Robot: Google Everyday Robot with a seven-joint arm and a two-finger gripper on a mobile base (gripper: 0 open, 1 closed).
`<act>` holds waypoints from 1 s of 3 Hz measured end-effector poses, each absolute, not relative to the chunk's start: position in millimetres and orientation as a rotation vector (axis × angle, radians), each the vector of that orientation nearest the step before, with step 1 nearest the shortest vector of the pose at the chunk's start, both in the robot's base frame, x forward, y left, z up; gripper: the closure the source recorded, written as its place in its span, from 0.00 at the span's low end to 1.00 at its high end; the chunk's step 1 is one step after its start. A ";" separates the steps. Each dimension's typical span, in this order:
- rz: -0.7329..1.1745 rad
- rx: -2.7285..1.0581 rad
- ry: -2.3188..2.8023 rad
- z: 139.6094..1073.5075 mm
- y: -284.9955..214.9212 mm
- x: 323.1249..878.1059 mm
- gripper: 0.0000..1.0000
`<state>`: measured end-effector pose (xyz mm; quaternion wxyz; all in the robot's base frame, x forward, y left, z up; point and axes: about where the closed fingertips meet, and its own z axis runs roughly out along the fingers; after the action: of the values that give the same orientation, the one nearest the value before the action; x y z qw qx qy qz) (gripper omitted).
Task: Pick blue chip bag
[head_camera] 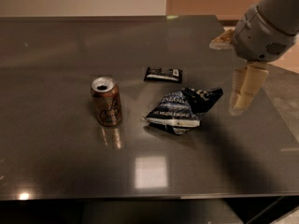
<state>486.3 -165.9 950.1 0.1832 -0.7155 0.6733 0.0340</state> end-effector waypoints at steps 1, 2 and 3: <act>0.157 -2.124 1.758 935.0 -142.9 495.4 0.00; 0.218 -2.210 1.659 918.3 -119.8 494.8 0.00; 0.263 -2.269 1.603 899.8 -101.8 488.9 0.00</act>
Offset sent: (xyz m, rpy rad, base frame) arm 0.0048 0.0689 -0.0540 0.0517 0.0701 0.3471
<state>488.9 -101.8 899.8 0.1747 -0.8005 0.5657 0.0928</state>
